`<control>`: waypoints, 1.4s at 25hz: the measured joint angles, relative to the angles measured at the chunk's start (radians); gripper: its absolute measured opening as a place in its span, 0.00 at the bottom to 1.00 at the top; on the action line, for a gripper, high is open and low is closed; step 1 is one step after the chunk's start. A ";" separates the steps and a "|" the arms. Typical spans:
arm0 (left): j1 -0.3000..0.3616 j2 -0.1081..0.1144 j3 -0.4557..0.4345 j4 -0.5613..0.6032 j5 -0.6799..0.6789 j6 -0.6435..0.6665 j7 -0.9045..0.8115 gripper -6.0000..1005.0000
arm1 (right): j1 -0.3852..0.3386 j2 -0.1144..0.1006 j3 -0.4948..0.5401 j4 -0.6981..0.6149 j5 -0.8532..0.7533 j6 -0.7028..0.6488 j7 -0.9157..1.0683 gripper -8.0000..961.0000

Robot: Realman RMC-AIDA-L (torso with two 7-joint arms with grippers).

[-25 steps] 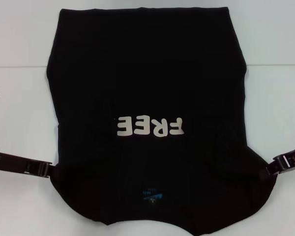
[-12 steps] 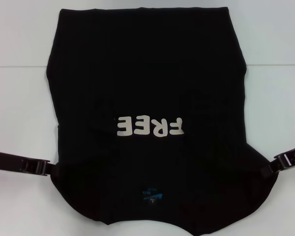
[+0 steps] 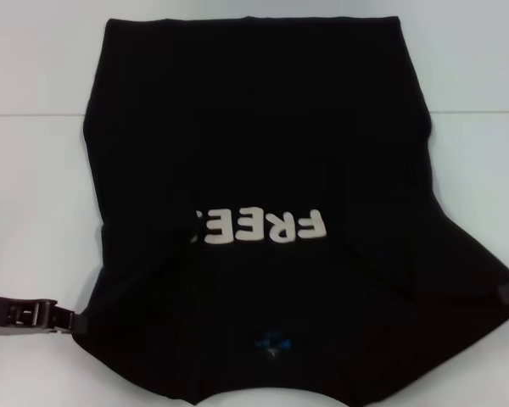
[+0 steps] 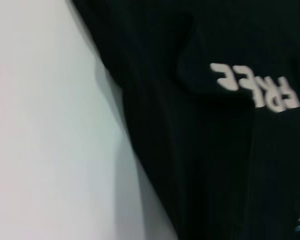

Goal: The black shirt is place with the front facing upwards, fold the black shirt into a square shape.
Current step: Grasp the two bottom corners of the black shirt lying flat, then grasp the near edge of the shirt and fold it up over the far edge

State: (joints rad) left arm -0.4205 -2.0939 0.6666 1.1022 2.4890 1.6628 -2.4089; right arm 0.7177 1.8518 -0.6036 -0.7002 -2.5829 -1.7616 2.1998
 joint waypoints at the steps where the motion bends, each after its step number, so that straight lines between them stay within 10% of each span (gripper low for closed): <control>1: -0.009 0.015 -0.033 -0.036 -0.011 0.027 0.011 0.06 | -0.007 -0.007 0.008 0.000 0.003 -0.010 -0.011 0.04; 16: -0.049 0.173 -0.102 -0.350 -0.029 0.258 0.069 0.06 | -0.068 -0.019 -0.004 0.011 -0.083 -0.217 -0.264 0.05; 30: -0.096 0.179 -0.173 -0.444 -0.046 0.331 0.152 0.06 | -0.073 0.018 0.100 0.065 -0.061 -0.188 -0.324 0.05; 35: -0.144 0.190 -0.360 -0.473 -0.096 0.307 0.146 0.06 | -0.090 -0.025 0.263 0.127 0.027 -0.164 -0.263 0.04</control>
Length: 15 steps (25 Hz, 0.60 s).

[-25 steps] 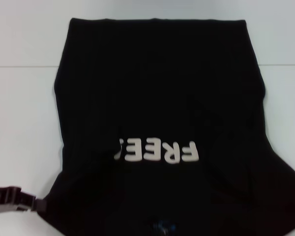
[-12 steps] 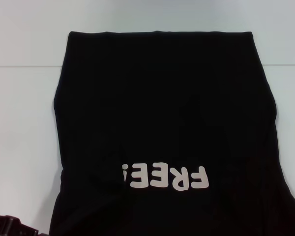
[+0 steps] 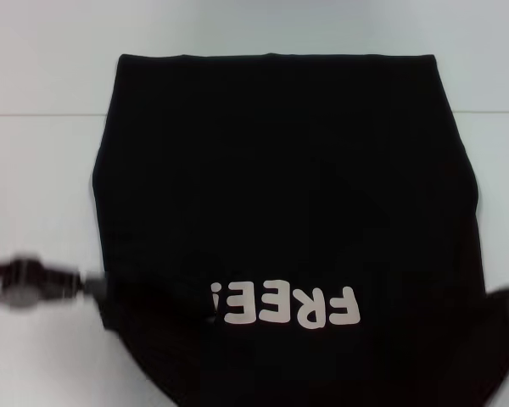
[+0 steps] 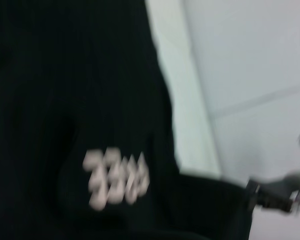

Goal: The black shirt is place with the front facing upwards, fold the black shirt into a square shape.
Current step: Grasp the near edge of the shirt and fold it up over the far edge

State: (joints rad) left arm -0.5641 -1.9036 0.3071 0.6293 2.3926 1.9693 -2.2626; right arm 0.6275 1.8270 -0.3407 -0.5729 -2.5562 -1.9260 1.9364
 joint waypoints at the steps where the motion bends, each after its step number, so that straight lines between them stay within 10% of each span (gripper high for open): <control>1: -0.004 0.002 -0.014 -0.005 -0.004 -0.008 -0.002 0.06 | -0.001 -0.013 0.041 0.021 0.013 0.014 0.029 0.04; 6: -0.042 0.005 -0.126 -0.049 -0.067 -0.168 -0.032 0.06 | -0.021 -0.030 0.196 0.056 0.146 0.123 0.151 0.05; 15: -0.044 -0.047 -0.142 -0.106 -0.273 -0.497 0.010 0.06 | -0.047 0.033 0.246 0.122 0.434 0.371 0.147 0.05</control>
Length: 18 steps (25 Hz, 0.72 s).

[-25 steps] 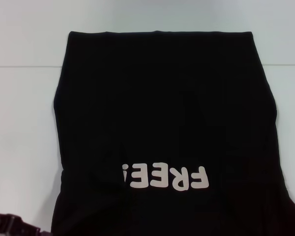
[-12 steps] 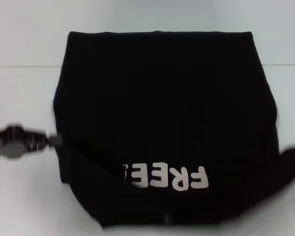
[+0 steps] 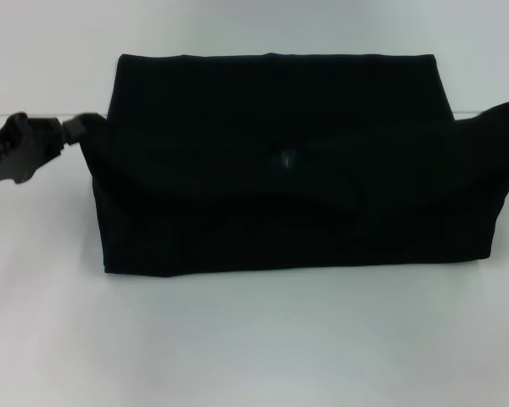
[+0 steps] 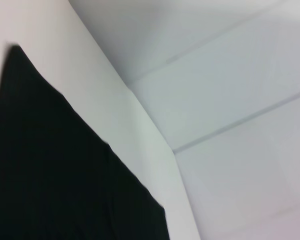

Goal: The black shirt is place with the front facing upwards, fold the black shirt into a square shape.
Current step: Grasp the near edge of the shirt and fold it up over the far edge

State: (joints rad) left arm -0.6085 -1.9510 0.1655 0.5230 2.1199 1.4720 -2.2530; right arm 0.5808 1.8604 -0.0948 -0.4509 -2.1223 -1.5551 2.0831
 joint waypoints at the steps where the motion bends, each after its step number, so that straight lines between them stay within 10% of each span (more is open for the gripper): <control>1: -0.003 -0.008 0.002 -0.001 -0.013 -0.031 0.007 0.06 | 0.004 0.012 -0.004 0.002 0.012 0.035 -0.012 0.04; 10: -0.077 -0.043 0.009 -0.036 -0.031 -0.206 0.129 0.06 | 0.063 0.073 -0.025 0.012 0.024 0.236 -0.120 0.04; 18: -0.157 -0.089 0.068 -0.038 -0.033 -0.392 0.224 0.06 | 0.119 0.082 -0.025 0.013 0.026 0.378 -0.185 0.04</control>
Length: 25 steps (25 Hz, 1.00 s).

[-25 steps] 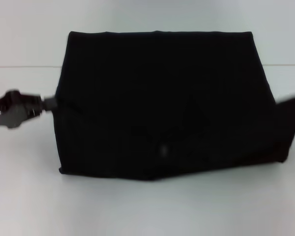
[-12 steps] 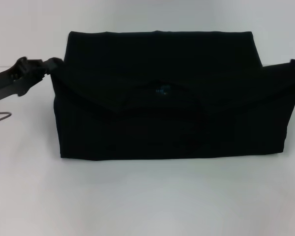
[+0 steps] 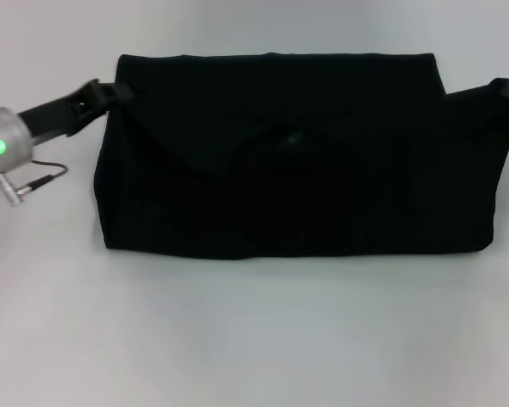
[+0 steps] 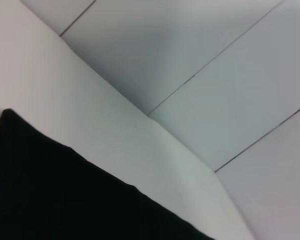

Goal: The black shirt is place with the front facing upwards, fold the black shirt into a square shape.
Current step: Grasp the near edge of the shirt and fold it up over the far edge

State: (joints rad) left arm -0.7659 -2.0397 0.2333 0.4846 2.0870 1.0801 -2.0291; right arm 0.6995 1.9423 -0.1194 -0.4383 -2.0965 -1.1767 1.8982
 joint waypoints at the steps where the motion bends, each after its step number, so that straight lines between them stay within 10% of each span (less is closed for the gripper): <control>1: -0.009 -0.011 0.019 0.000 0.000 -0.038 0.012 0.06 | 0.004 0.003 -0.002 0.001 0.000 0.023 -0.008 0.04; 11: -0.063 -0.077 0.057 0.000 -0.025 -0.248 0.113 0.06 | 0.056 0.064 -0.079 0.035 0.001 0.279 -0.138 0.04; 25: -0.070 -0.075 0.086 0.001 -0.071 -0.312 0.117 0.07 | 0.075 0.078 -0.111 0.035 0.003 0.308 -0.156 0.05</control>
State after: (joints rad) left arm -0.8362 -2.1143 0.3191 0.4857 2.0162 0.7678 -1.9119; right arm 0.7741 2.0205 -0.2302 -0.4029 -2.0932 -0.8686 1.7426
